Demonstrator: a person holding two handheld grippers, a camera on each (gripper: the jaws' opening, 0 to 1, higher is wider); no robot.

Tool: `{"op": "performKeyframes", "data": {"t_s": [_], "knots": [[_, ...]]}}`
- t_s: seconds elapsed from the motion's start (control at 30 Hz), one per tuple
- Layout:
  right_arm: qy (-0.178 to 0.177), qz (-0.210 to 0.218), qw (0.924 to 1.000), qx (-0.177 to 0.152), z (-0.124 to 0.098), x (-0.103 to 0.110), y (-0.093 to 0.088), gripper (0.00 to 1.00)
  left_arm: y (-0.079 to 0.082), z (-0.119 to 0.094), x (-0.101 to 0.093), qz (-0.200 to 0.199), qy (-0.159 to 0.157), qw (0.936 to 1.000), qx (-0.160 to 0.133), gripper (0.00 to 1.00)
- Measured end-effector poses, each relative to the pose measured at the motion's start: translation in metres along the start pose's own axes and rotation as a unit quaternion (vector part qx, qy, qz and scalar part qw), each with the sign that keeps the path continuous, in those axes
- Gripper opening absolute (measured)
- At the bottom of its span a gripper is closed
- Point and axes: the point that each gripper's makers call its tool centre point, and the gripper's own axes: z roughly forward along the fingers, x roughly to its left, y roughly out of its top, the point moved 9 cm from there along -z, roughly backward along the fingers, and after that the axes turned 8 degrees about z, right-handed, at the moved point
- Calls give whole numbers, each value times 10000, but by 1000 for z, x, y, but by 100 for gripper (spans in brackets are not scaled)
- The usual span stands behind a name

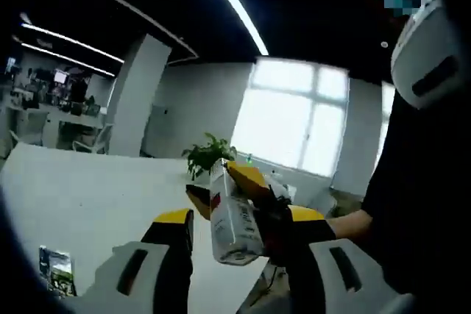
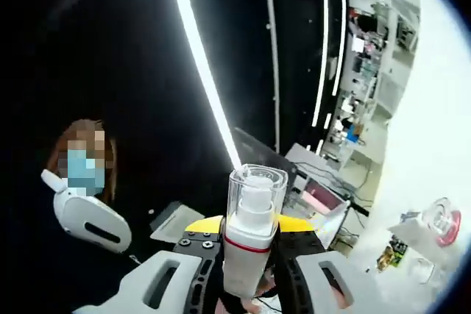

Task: Arrange the skincare products in the storage area until every visible bottle or jar stands upright without overlapping.

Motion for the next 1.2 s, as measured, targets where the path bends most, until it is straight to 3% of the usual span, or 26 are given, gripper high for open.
{"op": "performKeyframes", "data": {"t_s": [0.13,0.23,0.3,0.37,0.43,0.47,0.57,0.6,0.7,0.77,0.8,0.83,0.87,0.9,0.97,1.03,1.1,1.17,1.2], "knots": [[481,-417,9978,159,2,8,0,25,-2,0,-4,-801,-473,9957,37,38],[562,-413,9972,266,2,7,-1,25,-2,2,-10,-1069,-736,9915,-52,28],[480,-554,9971,224,2,4,0,25,-1,2,-12,-1057,-745,9915,-109,20],[131,-244,9995,152,2,-2,1,25,2,1,-9,-918,-353,9949,-239,20],[-347,208,9991,109,0,-12,0,24,4,-3,-2,-267,206,9993,-143,18],[-646,293,9975,22,0,-19,-1,26,5,-4,-1,297,437,9985,128,17],[-1066,472,9928,-272,-2,-27,-4,32,7,-6,-1,1529,747,9838,570,17],[-1325,781,9870,-473,-4,-32,-6,33,7,-5,-2,1759,762,9793,649,17],[-1910,1337,9695,-756,-8,-40,-15,35,4,-1,-9,2598,857,9565,1013,17],[-2125,1563,9603,-910,-10,-41,-18,33,0,0,-8,3007,997,9402,1250,17],[-2263,1737,9541,-910,-11,-41,-19,32,-2,1,-9,3118,1025,9356,1303,17],[-2386,1837,9494,-895,-12,-40,-19,32,-4,2,-10,3348,1042,9259,1408,18],[-2500,1933,9448,-862,-12,-40,-19,31,-5,2,-10,3445,1046,9211,1481,18],[-2658,2113,9374,-773,-14,-40,-19,30,-7,3,-10,3367,1022,9228,1572,18],[-2623,1616,9497,-570,-15,-38,-15,25,-9,2,-7,3146,1011,9312,1540,18],[-2476,1205,9607,-348,-14,-33,-10,20,-10,2,-4,3028,917,9345,1629,18],[-2377,644,9692,5,-12,-28,-5,18,-10,3,-6,2508,720,9537,1499,22],[-2328,132,9718,350,-10,-23,-2,17,-5,3,-7,1812,643,9760,1021,27],[-2210,-208,9732,604,-9,-20,1,17,0,0,-5,1257,517,9887,632,29]]}}
